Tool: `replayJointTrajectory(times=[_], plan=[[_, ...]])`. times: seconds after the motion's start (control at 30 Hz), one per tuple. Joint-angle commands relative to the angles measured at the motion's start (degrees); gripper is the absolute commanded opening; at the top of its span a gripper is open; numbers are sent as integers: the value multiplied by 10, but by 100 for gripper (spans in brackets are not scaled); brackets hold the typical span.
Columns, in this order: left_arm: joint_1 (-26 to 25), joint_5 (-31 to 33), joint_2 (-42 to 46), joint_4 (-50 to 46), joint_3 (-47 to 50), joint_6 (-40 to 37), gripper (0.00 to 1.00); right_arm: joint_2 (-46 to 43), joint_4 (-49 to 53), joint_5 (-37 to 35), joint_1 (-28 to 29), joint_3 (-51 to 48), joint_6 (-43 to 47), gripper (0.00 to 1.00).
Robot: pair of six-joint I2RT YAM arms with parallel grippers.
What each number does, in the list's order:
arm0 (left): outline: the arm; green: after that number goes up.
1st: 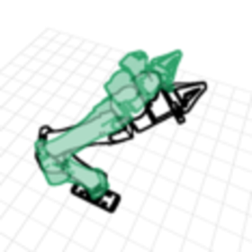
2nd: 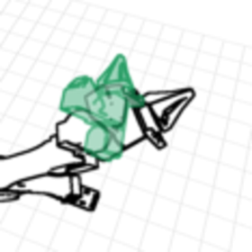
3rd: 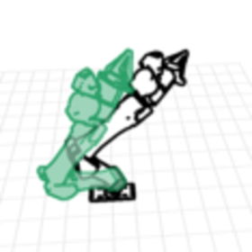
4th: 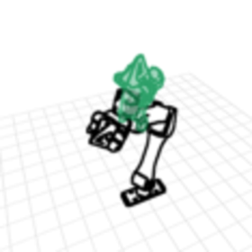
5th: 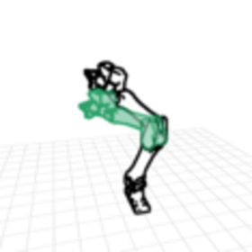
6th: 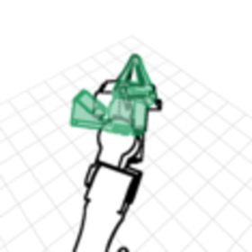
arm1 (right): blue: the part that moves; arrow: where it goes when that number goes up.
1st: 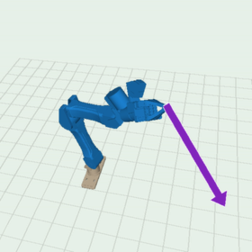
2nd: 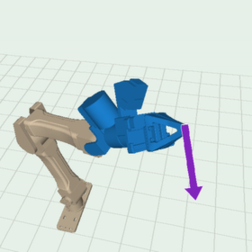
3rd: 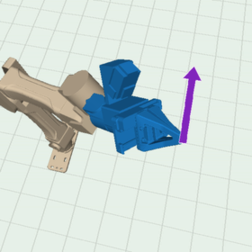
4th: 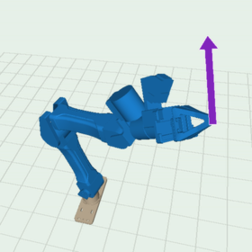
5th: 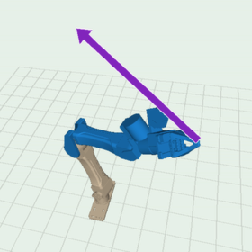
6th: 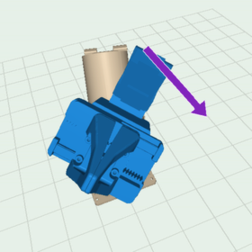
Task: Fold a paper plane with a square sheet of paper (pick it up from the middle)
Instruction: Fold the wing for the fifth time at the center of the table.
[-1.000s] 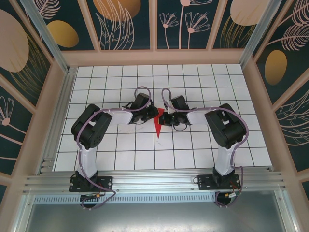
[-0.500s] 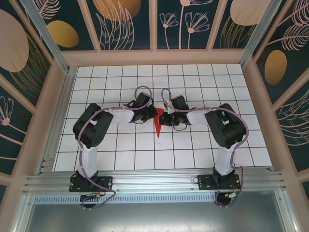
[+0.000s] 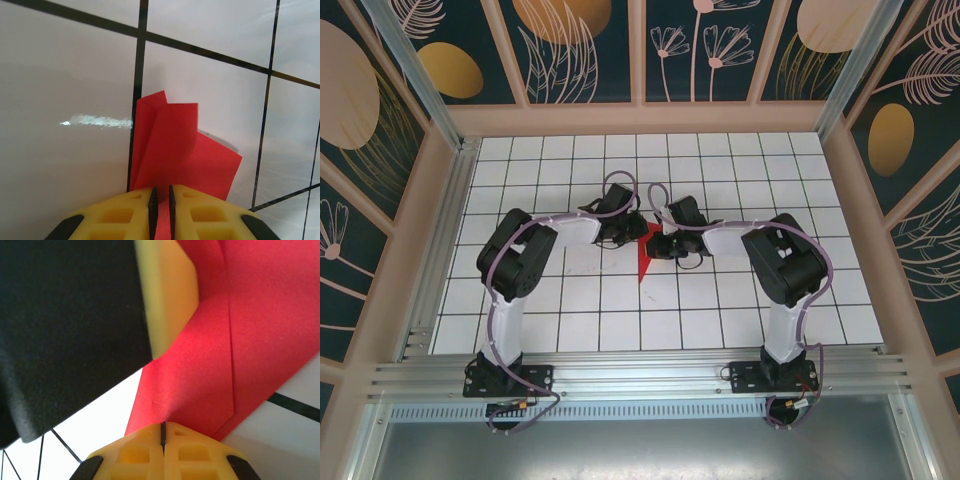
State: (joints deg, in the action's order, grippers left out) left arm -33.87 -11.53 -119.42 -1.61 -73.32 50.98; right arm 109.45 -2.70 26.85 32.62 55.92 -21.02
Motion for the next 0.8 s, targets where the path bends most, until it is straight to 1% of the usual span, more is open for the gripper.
replayJointTrajectory(times=[0.0,0.27,0.37,0.43,0.5,0.6,0.77], plan=[[38,64,-44,-4,-28,-22,20,59,139,-41,18,-40,20,0],[44,56,-71,-16,-90,-28,22,60,136,-38,18,-49,24,0],[47,54,-64,-12,-101,-25,22,57,133,-39,17,-51,20,0],[49,49,-44,1,-91,-21,22,52,129,-38,16,-50,14,0],[50,46,-10,18,-65,-15,23,45,119,-33,15,-48,3,0],[50,20,55,77,15,5,23,30,102,-23,14,-43,-15,0],[46,-60,143,206,180,40,20,9,75,6,10,-33,-38,0]])
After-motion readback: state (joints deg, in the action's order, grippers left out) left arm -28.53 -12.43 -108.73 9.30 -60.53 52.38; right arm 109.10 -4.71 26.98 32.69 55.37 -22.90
